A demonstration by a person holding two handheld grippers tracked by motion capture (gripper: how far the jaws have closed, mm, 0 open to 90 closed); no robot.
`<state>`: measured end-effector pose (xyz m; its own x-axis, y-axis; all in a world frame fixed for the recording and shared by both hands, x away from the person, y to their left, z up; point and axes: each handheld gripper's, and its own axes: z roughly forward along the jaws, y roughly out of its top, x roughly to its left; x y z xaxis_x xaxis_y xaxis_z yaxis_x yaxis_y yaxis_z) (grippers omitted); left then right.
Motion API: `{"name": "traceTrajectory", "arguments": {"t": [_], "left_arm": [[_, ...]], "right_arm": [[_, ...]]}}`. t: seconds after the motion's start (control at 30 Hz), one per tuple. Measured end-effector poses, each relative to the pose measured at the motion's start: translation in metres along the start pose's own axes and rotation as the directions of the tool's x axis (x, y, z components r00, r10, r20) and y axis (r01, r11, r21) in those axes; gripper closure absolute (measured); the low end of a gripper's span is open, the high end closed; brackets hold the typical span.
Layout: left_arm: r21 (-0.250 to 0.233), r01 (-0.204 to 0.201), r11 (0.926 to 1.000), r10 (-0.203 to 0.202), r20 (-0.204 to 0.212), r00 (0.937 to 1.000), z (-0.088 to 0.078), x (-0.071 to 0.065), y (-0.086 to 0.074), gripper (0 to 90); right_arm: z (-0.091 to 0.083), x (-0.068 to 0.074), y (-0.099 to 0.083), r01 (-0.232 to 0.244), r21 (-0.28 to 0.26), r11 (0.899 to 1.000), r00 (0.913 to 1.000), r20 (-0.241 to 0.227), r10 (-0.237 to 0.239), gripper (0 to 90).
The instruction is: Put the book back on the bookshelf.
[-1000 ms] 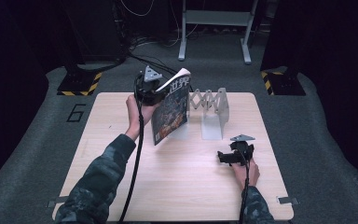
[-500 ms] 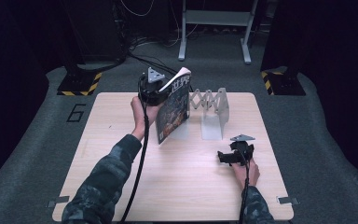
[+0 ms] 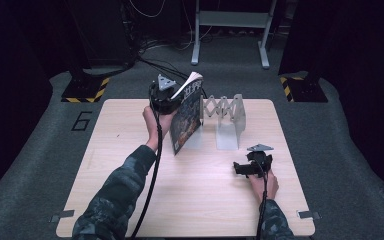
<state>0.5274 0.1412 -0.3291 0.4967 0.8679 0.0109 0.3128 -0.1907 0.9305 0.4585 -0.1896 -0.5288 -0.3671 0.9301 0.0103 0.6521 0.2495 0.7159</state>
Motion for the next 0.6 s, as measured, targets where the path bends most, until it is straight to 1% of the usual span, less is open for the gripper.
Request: {"name": "traceTrajectory", "arguments": {"t": [0.23, 0.3, 0.43, 0.47, 0.53, 0.6], "left_arm": [[-0.013, 0.032, 0.9994, -0.032, -0.014, 0.9994, 0.0037, 0.0015, -0.0028, 82.0], [-0.012, 0.028, 0.9995, -0.029, -0.015, 0.9995, 0.0038, 0.0011, -0.0027, 82.0], [-0.009, 0.039, 0.9992, -0.039, -0.021, 0.9990, 0.0037, 0.0036, -0.0033, 81.1], [-0.014, 0.045, 0.9989, -0.046, -0.023, 0.9987, 0.0025, 0.0053, -0.0033, 80.1], [-0.020, 0.045, 0.9988, -0.046, -0.029, 0.9985, 0.0004, 0.0077, -0.0024, 72.4], [-0.022, 0.050, 0.9985, -0.051, -0.021, 0.9985, -0.0036, 0.0101, -0.0014, 66.5]], "right_arm": [[0.0001, -0.0001, 0.0000, 0.001, -0.001, 1.000, 1.0000, -0.001, -0.001, 0.0], [0.0001, -0.0001, 0.0000, 0.001, -0.002, 1.000, 1.0000, -0.001, -0.001, 0.0], [0.0000, -0.0001, 0.0000, 0.001, -0.001, 1.000, 1.0000, 0.000, -0.001, 0.0], [-0.0001, 0.0000, 0.0000, 0.000, 0.000, 1.000, 1.0000, 0.000, 0.000, 0.0], [0.0000, -0.0001, 0.0000, 0.001, -0.001, 1.000, 1.0000, 0.000, -0.001, 0.0], [0.0001, 0.0000, -0.0003, -0.004, -0.007, 1.000, 1.0000, -0.002, 0.004, 0.0]]}}
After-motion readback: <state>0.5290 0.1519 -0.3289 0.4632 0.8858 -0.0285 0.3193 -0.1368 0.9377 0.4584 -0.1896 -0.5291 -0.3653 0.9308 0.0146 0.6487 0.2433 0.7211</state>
